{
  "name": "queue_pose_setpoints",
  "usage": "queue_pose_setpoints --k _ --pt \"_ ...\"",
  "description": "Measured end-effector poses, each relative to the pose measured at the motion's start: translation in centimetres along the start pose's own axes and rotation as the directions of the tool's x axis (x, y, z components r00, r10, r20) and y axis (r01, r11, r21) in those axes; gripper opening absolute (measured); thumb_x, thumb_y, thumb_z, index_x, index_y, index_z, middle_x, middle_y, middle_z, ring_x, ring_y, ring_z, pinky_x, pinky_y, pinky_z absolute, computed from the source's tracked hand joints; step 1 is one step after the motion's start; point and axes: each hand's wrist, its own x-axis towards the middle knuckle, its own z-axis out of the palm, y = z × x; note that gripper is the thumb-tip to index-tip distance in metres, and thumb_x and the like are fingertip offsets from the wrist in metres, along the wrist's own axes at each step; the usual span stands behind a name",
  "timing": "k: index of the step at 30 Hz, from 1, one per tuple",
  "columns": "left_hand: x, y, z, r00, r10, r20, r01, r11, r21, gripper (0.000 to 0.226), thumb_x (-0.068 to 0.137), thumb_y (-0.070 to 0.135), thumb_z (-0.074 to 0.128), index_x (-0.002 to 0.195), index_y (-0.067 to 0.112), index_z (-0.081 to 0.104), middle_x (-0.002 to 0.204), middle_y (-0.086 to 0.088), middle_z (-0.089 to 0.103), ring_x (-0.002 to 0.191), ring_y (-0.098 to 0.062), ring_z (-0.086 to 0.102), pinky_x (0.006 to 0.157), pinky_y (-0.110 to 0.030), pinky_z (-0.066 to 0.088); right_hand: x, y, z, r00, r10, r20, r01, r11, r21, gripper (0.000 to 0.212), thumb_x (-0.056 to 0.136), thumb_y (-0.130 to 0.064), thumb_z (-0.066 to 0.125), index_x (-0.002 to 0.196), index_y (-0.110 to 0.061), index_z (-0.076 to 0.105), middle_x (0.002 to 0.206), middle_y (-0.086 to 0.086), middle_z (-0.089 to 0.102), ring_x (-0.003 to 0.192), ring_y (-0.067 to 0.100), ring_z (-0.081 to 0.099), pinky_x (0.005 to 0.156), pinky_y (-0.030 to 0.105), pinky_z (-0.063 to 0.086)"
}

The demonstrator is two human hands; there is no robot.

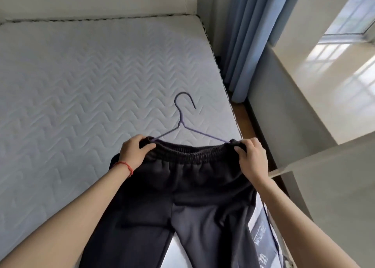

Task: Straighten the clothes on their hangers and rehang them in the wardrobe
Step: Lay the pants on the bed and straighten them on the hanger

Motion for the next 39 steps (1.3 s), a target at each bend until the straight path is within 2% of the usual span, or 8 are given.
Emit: queue_pose_setpoints --k 5,10,13,20,24,27,35,39 --pt "0.0 -2.7 4.3 0.998 0.054 -0.040 -0.046 0.981 0.186 0.045 0.086 0.031 0.059 0.126 0.013 0.051 0.133 -0.010 0.049 0.125 -0.030 0.042 0.102 -0.041 0.034 1.3 2.1 4.6 0.987 0.126 0.098 -0.125 0.992 -0.023 0.052 0.092 -0.031 0.051 0.138 -0.012 0.037 0.146 0.014 0.031 0.137 0.030 0.026 0.112 0.040 0.019" --pt "-9.2 -9.1 8.8 0.996 -0.013 0.083 0.006 0.996 0.090 0.035 0.082 0.018 0.065 0.114 0.005 0.060 0.119 -0.014 0.059 0.115 -0.032 0.052 0.100 -0.038 0.038 -8.3 7.4 6.4 0.944 0.254 0.209 -0.289 0.944 0.158 0.039 0.089 -0.016 0.058 0.124 0.001 0.051 0.124 0.022 0.050 0.120 0.037 0.045 0.101 0.040 0.034" --pt "-16.0 -11.5 12.2 0.971 -0.155 0.181 0.153 0.988 0.024 0.033 0.081 0.022 0.062 0.109 0.004 0.063 0.111 -0.013 0.062 0.108 -0.029 0.056 0.096 -0.032 0.039 -15.9 10.3 7.0 0.845 0.432 0.314 -0.502 0.844 0.191 0.036 0.091 -0.014 0.055 0.124 -0.003 0.052 0.123 0.018 0.053 0.118 0.032 0.048 0.101 0.037 0.034" --pt "-27.0 -11.7 21.8 0.709 -0.516 0.481 0.620 0.781 -0.076 0.040 0.085 0.014 0.061 0.122 0.000 0.052 0.120 -0.013 0.057 0.112 -0.027 0.055 0.099 -0.031 0.040 -25.9 14.3 8.6 0.629 0.664 0.405 -0.762 0.629 0.154 0.039 0.089 -0.011 0.056 0.127 -0.006 0.049 0.128 0.013 0.053 0.119 0.027 0.050 0.102 0.036 0.038" --pt "-27.1 -10.5 24.3 0.625 -0.612 0.485 0.753 0.636 -0.167 0.027 0.084 0.022 0.063 0.103 0.003 0.059 0.092 -0.006 0.056 0.087 -0.023 0.054 0.085 -0.033 0.044 -26.2 15.3 9.0 0.573 0.700 0.426 -0.811 0.560 0.169 0.041 0.087 -0.017 0.061 0.125 -0.012 0.049 0.113 -0.002 0.053 0.112 0.018 0.051 0.099 0.033 0.038" --pt "-26.3 -11.2 26.0 0.580 -0.598 0.553 0.777 0.611 -0.153 0.031 0.072 0.036 0.064 0.060 0.012 0.049 0.063 -0.007 0.053 0.069 -0.025 0.053 0.074 -0.046 0.049 -26.0 16.0 9.6 0.594 0.681 0.429 -0.783 0.612 0.112 0.016 0.089 -0.020 0.058 0.102 -0.011 0.055 0.104 0.005 0.059 0.103 0.025 0.054 0.085 0.033 0.039" --pt "-25.9 -12.7 30.8 0.533 -0.543 0.649 0.793 0.587 -0.161 0.041 0.050 0.048 0.062 0.062 0.010 0.053 0.076 -0.021 0.063 0.073 -0.027 0.058 0.078 -0.056 0.053 -24.6 18.9 7.3 0.563 0.819 0.115 -0.814 0.573 -0.095 0.027 0.094 -0.018 0.045 0.114 -0.007 0.060 0.116 0.023 0.060 0.110 0.041 0.050 0.089 0.045 0.040" --pt "-26.9 -10.7 29.1 0.494 -0.625 0.605 0.839 0.525 -0.143 0.028 0.077 0.024 0.063 0.058 0.010 0.049 0.068 -0.017 0.058 0.068 -0.027 0.057 0.082 -0.051 0.054 -25.5 19.0 6.9 0.695 0.714 0.089 -0.700 0.699 -0.146 0.029 0.091 -0.016 0.052 0.118 -0.006 0.055 0.118 0.019 0.054 0.110 0.038 0.050 0.092 0.048 0.038"
